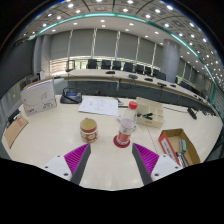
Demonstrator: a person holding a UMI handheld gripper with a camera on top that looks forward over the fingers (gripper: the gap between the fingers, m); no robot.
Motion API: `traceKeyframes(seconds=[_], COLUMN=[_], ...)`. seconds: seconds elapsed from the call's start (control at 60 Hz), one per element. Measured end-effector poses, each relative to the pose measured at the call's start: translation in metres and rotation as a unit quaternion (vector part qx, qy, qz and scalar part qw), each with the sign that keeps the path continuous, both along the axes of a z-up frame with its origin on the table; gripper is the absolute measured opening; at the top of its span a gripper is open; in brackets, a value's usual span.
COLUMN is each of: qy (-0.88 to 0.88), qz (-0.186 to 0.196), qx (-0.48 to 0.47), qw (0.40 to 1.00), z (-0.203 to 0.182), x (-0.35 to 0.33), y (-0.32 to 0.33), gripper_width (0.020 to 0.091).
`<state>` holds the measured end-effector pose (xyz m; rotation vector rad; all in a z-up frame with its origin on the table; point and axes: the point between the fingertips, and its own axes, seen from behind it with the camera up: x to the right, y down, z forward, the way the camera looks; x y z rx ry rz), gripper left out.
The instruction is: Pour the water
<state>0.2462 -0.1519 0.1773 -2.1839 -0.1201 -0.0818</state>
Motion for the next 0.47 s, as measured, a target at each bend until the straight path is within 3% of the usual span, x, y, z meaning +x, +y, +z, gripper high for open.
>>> traceKeyframes(seconds=[0.25, 0.467], qy=[0.01, -0.008], qz=[-0.012, -0.014], qx=[-0.001, 0.01], qw=[1.0, 1.0], z=[0.044, 0.056], x=[-0.061, -0.081], y=[-0.108, -0.14], gripper_width=[0.0855, 0.0855])
